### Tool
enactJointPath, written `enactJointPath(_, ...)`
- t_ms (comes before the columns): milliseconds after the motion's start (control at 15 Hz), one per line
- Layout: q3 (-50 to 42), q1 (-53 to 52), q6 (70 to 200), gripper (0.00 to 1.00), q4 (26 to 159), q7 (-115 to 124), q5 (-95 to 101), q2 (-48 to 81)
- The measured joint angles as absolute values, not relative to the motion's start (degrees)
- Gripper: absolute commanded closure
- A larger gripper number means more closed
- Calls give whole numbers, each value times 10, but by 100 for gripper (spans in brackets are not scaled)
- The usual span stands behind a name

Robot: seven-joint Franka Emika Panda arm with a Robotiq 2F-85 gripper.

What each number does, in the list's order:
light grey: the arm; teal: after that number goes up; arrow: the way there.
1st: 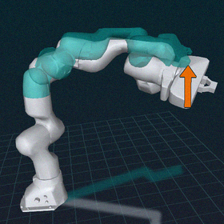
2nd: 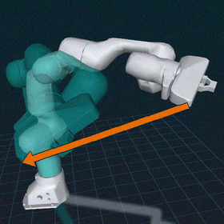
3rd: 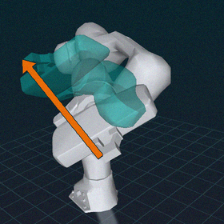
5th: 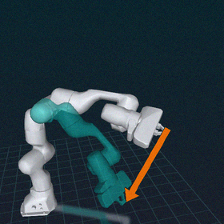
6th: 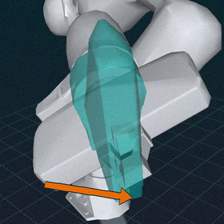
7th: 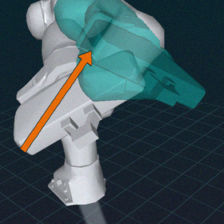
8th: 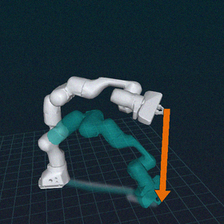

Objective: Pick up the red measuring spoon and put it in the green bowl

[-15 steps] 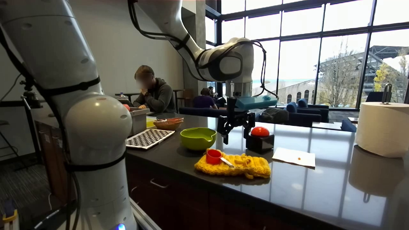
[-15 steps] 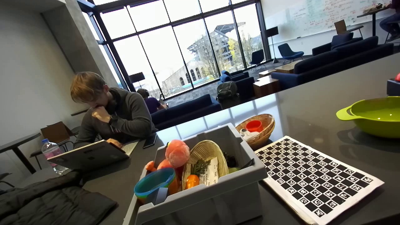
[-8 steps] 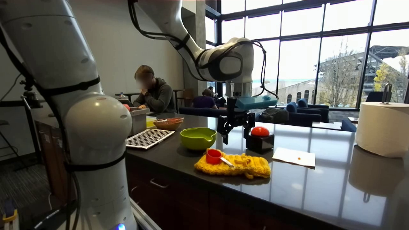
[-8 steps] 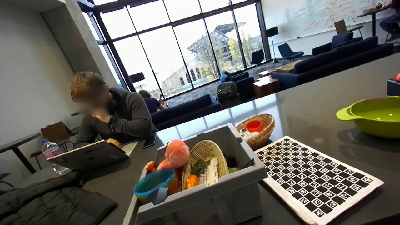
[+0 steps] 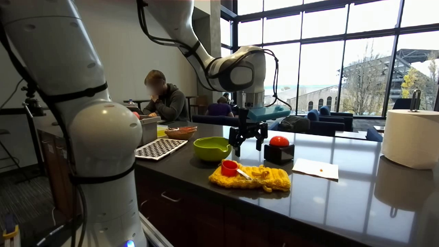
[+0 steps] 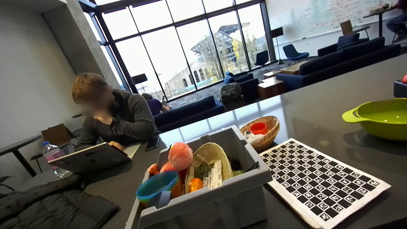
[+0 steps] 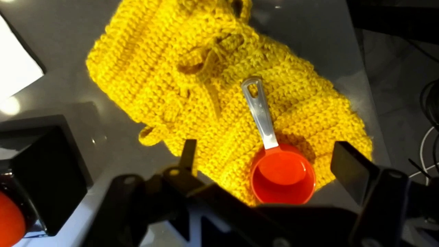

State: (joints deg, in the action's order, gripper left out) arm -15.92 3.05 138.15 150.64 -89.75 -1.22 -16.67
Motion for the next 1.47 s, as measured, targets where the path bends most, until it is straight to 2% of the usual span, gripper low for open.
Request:
enactJointPath(400,-176,10,1413,0,1523,-1030,-108,-166)
enactJointPath(800,-198,7,1359,0,1515,-1189,-146,-161)
enactJointPath(1133,-196,11,1347,0,1509,-1225,-164,-153)
enactJointPath(1467,-183,9,1392,0,1510,-1234,-212,-120)
